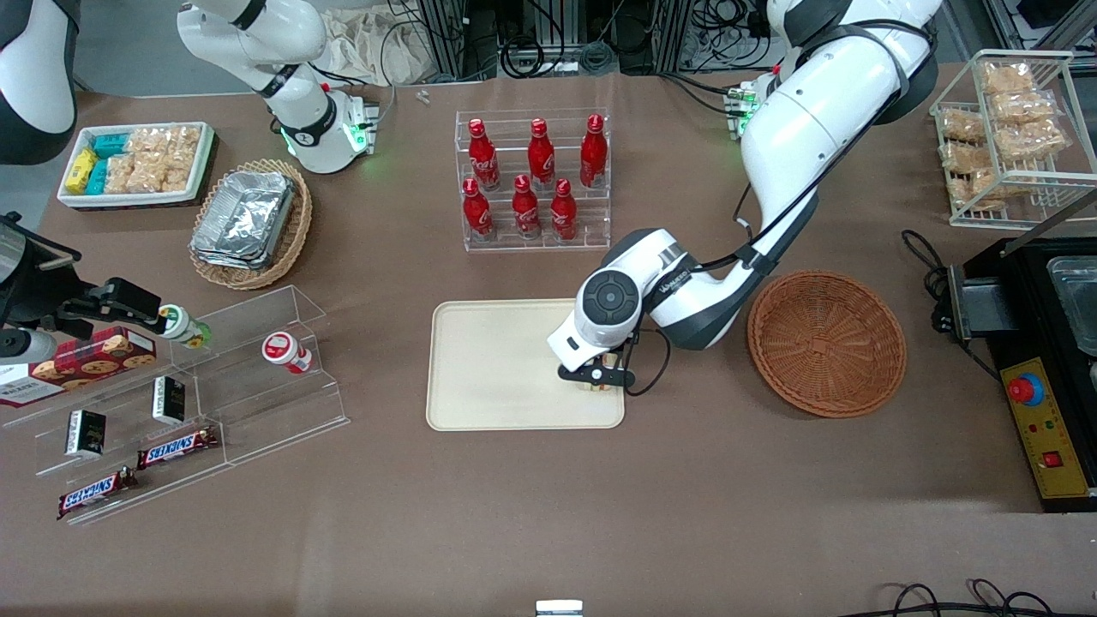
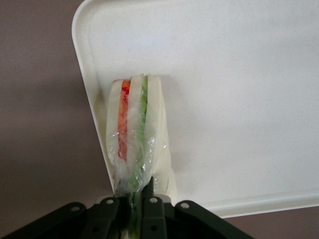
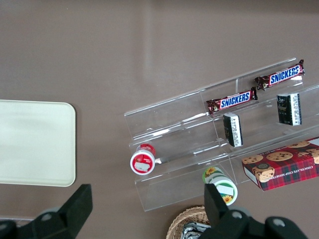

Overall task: Place sandwich from basket to tray
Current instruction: 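Lower the sandwich onto the tray and open the left gripper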

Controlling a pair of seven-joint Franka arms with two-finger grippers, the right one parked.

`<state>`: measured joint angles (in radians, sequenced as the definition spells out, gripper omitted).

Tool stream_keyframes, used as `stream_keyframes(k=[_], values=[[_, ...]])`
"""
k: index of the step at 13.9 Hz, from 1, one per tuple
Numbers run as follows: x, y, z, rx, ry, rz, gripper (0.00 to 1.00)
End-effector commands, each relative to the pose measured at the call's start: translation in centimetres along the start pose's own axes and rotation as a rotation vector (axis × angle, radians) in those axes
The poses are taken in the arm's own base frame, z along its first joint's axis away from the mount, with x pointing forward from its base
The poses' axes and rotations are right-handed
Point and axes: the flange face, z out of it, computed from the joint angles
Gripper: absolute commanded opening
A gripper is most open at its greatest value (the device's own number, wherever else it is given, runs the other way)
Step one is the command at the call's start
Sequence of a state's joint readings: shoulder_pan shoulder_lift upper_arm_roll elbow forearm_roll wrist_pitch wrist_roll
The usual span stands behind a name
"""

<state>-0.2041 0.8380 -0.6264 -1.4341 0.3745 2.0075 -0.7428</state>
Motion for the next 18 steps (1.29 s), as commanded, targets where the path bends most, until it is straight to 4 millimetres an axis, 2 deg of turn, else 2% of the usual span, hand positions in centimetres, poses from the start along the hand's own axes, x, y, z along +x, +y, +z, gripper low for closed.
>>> stream_keyframes(k=[1, 4, 7, 9, 10, 13, 15, 18], values=[[0.3, 0.5, -0.2, 0.005, 0.023, -0.034, 0.99], [0.3, 0.4, -0.3, 0.003, 0.023, -0.059, 0.99], [0.6, -0.1, -1.9, 0.006, 0.037, -0.069, 0.99], [0.3, -1.3, -5.6, 0.044, 0.056, -0.081, 0.99], [-0.1, -1.8, -8.3, 0.066, 0.083, -0.088, 0.99], [-0.2, -7.5, -16.0, 0.116, 0.121, -0.191, 0.99], [-0.6, -11.2, -19.5, 0.138, 0.119, -0.257, 1.0], [-0.4, -18.3, -23.3, 0.041, 0.05, -0.41, 1.0]])
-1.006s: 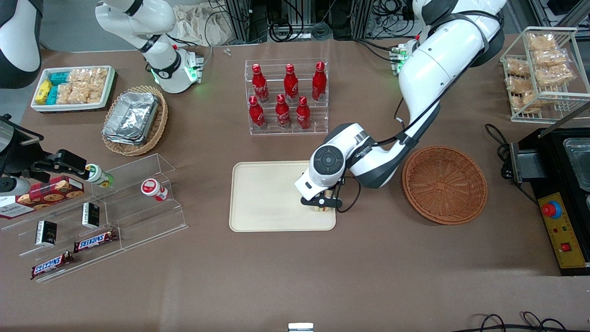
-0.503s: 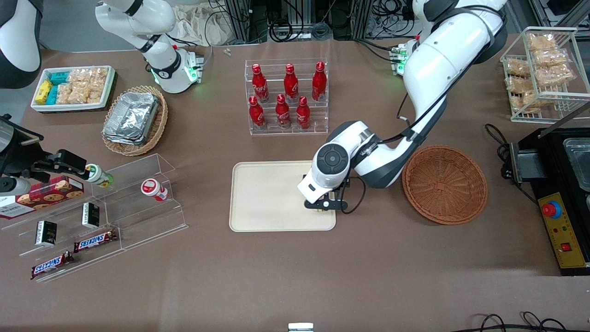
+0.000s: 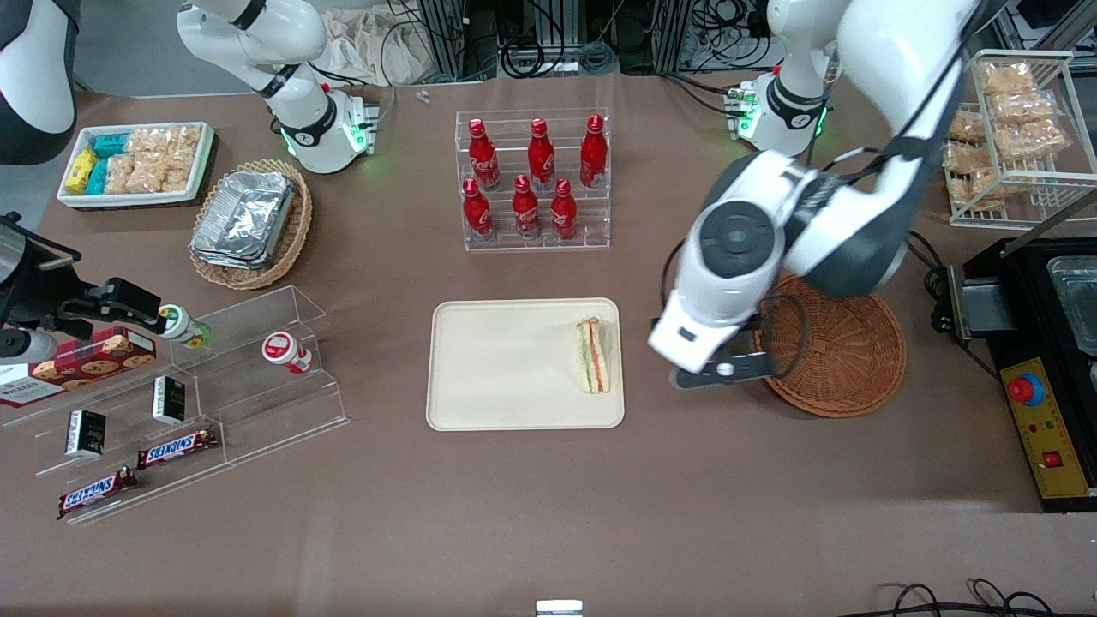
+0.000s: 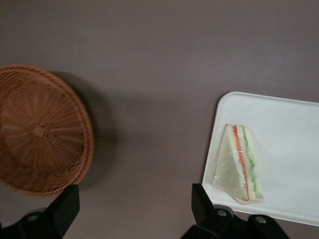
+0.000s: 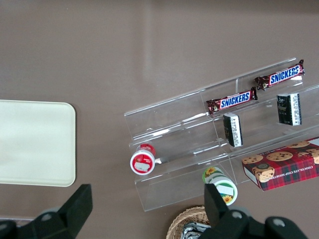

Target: Place sandwich from basket to tray

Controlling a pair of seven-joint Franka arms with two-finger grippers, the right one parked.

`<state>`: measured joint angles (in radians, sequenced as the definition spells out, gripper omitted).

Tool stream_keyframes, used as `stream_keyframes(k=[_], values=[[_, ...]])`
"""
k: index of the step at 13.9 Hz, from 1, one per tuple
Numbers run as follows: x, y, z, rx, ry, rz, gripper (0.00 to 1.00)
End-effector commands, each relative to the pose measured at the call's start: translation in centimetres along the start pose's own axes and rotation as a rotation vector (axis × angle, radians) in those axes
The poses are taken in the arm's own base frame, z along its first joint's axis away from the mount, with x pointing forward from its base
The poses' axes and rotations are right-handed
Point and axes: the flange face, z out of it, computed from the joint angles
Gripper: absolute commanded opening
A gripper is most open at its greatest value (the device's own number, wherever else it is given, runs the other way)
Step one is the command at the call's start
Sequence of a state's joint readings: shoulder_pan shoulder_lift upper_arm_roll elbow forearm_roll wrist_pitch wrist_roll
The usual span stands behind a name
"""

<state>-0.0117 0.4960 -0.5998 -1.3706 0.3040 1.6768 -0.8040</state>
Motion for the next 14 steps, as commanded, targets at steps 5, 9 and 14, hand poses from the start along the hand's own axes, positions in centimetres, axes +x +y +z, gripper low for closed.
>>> stream_keyframes(k=[5, 9, 14], values=[[2.9, -14.1, -4.4, 0.003, -0.105, -0.249, 1.0], [5.5, -24.2, -5.7, -0.008, -0.108, -0.337, 1.0], [6.0, -30.2, -7.4, -0.019, -0.071, -0.171, 1.0]])
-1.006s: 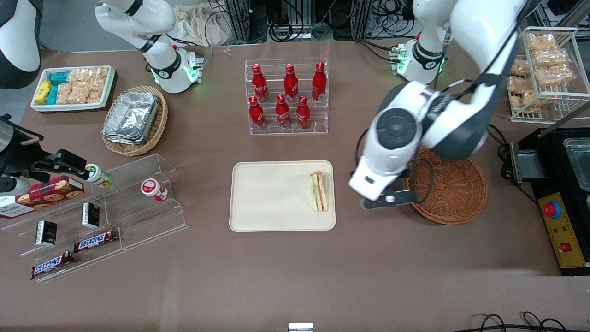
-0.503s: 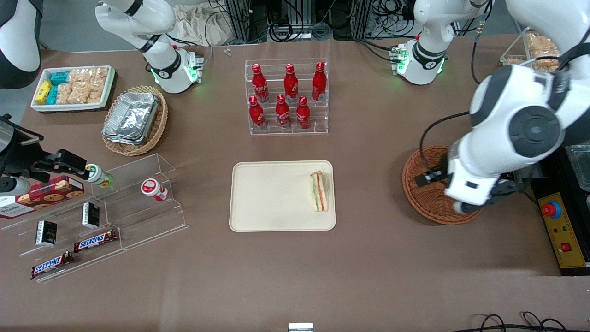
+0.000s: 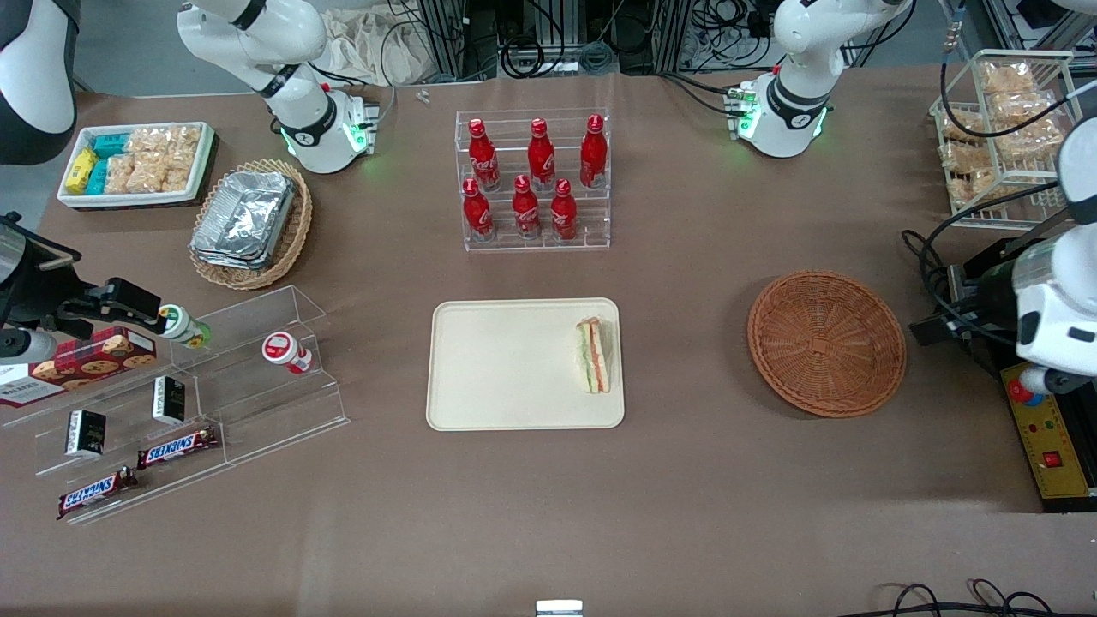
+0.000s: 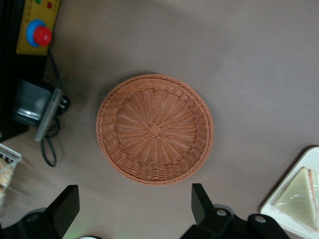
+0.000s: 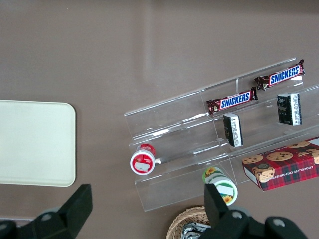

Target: Place sandwich from basket to tray

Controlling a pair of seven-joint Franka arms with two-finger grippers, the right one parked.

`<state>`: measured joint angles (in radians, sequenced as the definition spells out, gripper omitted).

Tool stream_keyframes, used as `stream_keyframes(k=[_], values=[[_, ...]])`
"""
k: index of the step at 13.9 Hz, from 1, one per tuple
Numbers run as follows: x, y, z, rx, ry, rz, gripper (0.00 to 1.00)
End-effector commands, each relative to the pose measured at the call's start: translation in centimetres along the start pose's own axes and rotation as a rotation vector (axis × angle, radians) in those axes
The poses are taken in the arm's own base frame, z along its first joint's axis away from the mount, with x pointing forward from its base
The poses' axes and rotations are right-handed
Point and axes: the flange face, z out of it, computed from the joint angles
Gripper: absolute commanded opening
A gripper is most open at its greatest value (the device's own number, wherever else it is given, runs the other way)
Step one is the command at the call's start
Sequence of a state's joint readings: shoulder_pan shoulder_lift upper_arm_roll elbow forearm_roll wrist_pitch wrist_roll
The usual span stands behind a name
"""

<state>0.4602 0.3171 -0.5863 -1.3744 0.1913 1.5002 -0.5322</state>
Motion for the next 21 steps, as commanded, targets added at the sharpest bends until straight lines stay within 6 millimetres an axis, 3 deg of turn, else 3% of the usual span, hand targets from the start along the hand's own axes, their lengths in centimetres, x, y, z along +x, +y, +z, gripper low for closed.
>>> stream_keyframes(k=[1, 4, 11, 21], values=[[-0.5, -2.0, -0.9, 0.009, 0.008, 0.084, 1.0], [-0.4, -3.9, -1.8, 0.018, 0.022, 0.137, 1.0], [0.1, -5.4, -1.9, 0.026, 0.021, 0.162, 1.0], [0.9, -5.4, -3.8, -0.002, 0.07, 0.188, 1.0]])
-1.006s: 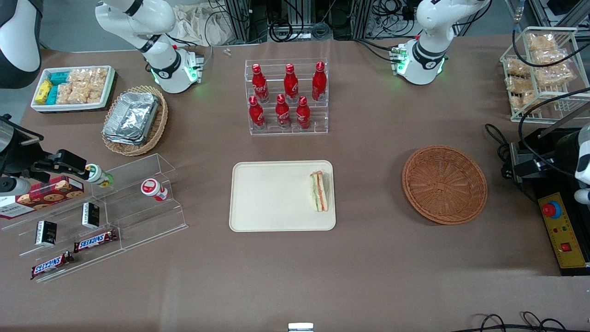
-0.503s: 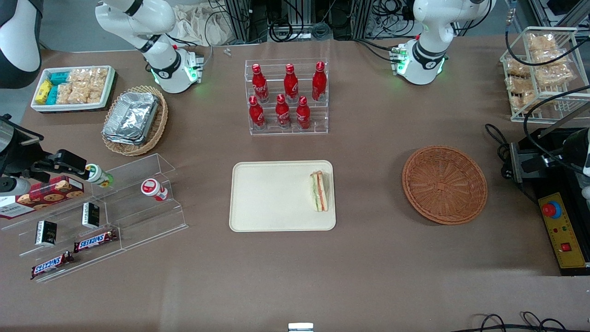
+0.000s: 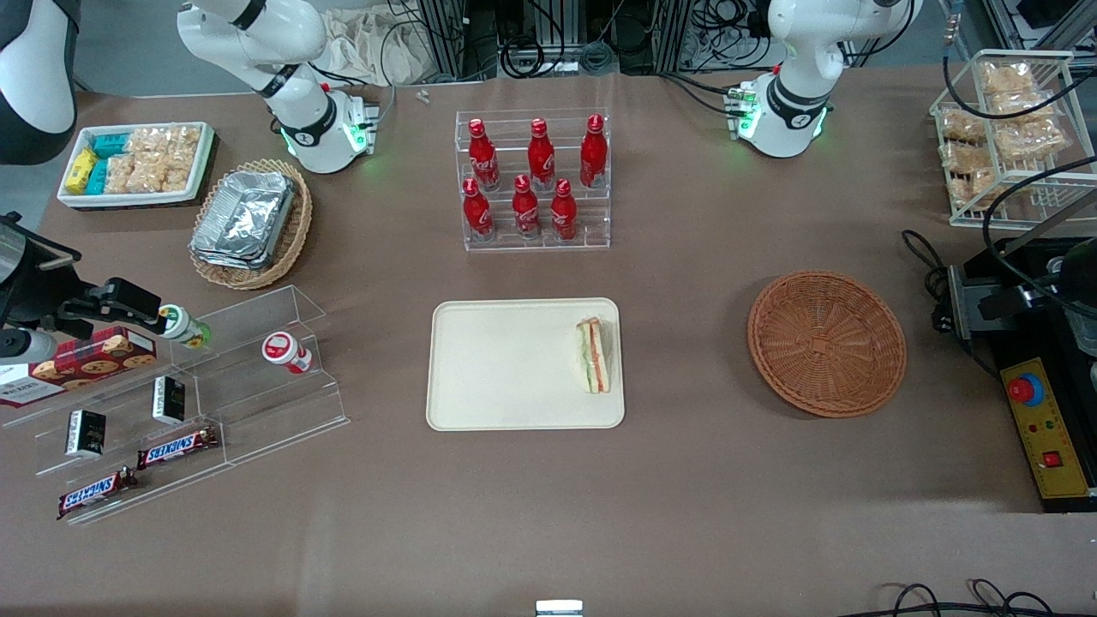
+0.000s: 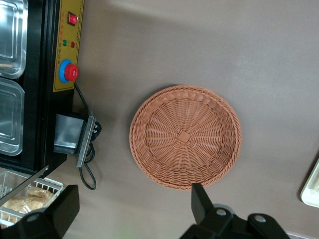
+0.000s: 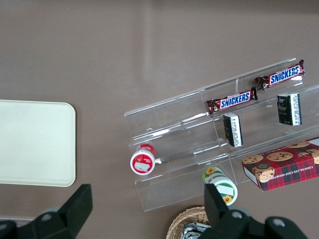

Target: Place sandwich from basket to tray

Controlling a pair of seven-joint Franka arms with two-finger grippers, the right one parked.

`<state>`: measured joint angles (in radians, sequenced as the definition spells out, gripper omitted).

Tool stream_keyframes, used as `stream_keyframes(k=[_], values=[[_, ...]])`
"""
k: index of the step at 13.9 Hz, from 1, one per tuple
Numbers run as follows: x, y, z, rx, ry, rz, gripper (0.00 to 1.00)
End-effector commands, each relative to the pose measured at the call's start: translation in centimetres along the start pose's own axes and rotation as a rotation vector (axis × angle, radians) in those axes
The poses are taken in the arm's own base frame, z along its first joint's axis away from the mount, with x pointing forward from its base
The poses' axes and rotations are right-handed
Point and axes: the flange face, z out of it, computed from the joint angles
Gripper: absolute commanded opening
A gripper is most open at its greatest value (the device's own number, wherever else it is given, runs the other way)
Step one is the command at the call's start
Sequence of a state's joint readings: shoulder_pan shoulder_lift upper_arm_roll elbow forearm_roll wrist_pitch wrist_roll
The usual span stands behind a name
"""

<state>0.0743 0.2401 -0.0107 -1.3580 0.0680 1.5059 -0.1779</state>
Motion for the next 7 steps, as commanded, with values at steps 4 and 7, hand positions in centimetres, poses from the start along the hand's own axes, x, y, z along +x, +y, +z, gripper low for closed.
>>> stream_keyframes(k=[4, 7], values=[[0.69, 0.58, -1.5, -0.025, 0.064, 0.021, 1.0], [0.71, 0.88, -1.37, -0.025, 0.063, 0.026, 1.0]])
